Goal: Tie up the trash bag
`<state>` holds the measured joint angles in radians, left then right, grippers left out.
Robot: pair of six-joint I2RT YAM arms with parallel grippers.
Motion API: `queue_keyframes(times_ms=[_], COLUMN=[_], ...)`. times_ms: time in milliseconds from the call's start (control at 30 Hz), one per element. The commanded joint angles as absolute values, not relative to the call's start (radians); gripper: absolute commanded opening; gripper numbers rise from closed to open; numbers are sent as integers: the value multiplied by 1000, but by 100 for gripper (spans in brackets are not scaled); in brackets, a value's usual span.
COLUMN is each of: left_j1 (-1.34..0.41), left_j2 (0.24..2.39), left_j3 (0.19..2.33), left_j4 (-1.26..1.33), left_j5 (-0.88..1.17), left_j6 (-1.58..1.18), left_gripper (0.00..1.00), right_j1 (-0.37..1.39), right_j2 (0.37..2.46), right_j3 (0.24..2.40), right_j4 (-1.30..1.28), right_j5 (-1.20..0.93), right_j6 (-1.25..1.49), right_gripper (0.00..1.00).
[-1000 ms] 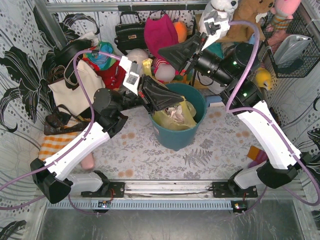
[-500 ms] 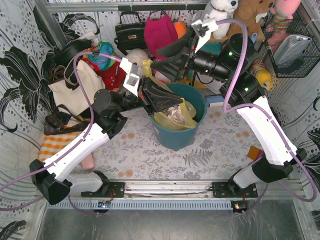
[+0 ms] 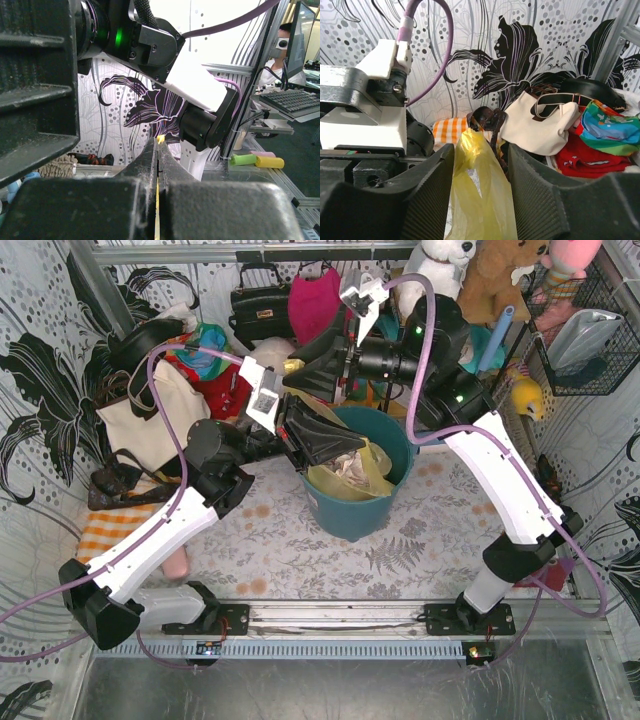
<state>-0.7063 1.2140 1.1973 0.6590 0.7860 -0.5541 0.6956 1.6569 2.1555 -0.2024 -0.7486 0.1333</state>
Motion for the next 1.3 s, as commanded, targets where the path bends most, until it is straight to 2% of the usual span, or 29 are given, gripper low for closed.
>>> queue_keyframes(times_ms=[0,200,433,600,1100,1267], left_j1=[-711,-711,-711,-711,-711,-710], left_j2=[1190,1190,1187,1189,1194,1195], left_j3=[1187,1186,1186,1184,1192,1192], left_j4=[706,707,702,702,701,698], left_j5=[795,795,796,794,793,789], left_j6=[-561,-563,-559,-558,-561,-560], left_gripper=[0,0,0,0,0,0], right_j1=[701,701,701,701,701,701], right_j2=[1650,1641,1636,1612,1583,1584], right_j3=[2166,2133,2124,2097,2070,2066], right_j4=[-121,-62,-66,-52,-32,-38], right_j5=[-805,-772,-767,-762,-762,-760], right_j6=[141,173,171,167,167,166], right_gripper=[45,42,27,31,30,13])
